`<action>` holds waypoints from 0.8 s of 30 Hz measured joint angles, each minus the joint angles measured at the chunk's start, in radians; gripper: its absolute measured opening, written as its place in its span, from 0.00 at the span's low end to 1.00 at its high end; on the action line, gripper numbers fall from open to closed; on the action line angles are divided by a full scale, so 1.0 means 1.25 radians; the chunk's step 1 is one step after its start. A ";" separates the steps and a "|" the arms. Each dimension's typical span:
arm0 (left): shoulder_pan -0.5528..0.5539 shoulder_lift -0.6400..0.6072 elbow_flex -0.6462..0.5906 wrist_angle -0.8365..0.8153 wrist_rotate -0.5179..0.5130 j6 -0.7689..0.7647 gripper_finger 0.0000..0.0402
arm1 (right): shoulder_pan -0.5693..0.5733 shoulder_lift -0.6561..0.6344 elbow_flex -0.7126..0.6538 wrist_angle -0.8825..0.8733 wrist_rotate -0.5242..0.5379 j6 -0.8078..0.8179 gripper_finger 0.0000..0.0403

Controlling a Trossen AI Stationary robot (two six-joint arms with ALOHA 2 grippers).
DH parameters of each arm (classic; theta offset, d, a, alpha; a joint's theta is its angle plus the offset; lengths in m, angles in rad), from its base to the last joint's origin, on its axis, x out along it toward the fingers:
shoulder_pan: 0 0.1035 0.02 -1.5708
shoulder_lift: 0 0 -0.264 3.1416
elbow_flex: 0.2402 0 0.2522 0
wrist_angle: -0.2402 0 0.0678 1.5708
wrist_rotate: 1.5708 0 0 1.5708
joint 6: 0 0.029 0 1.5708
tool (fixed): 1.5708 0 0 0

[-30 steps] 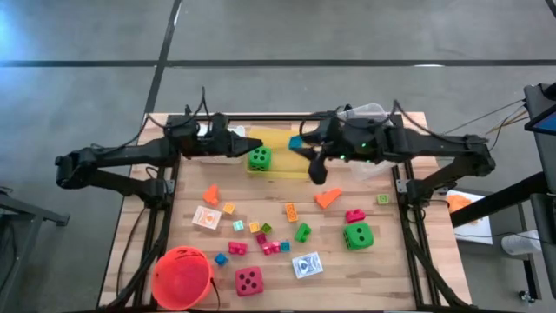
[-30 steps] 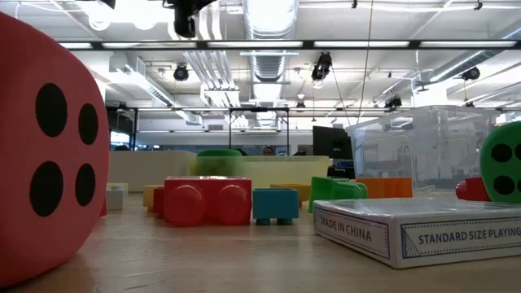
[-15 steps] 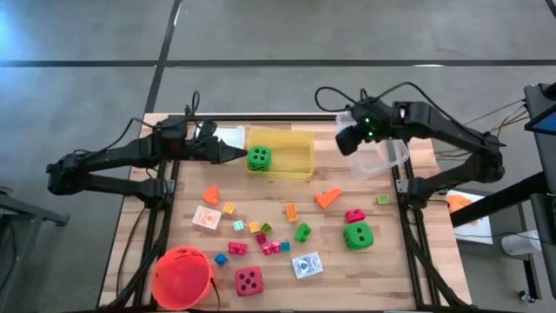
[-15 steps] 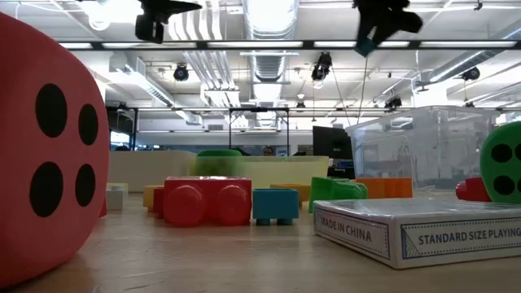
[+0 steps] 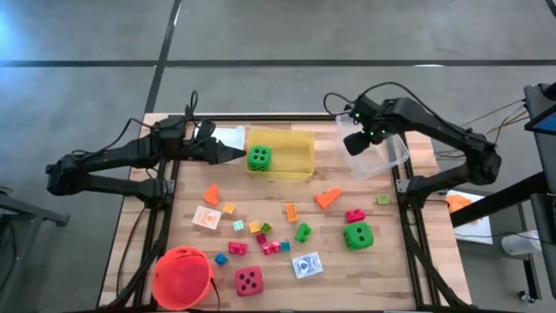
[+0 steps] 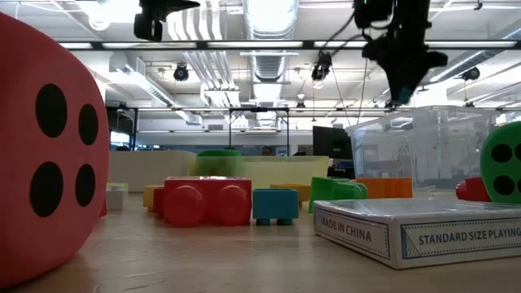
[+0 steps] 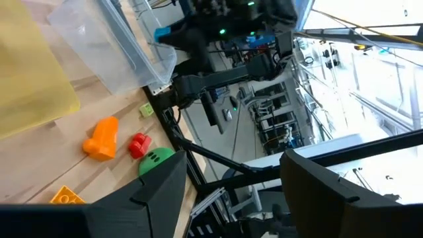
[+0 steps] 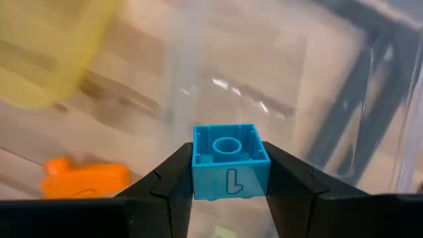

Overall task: Pick & Place Toys
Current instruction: Put the top blue game piece into the transparent bin

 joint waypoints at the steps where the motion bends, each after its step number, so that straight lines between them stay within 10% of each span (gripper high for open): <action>1: 0.000 0.000 0.000 0.000 0.000 0.000 0.58 | -0.005 0.004 -0.015 0.000 0.000 0.000 0.37; 24: 0.000 0.000 0.000 -0.018 0.000 0.007 0.58 | -0.015 0.025 -0.107 0.257 -0.286 -0.002 0.37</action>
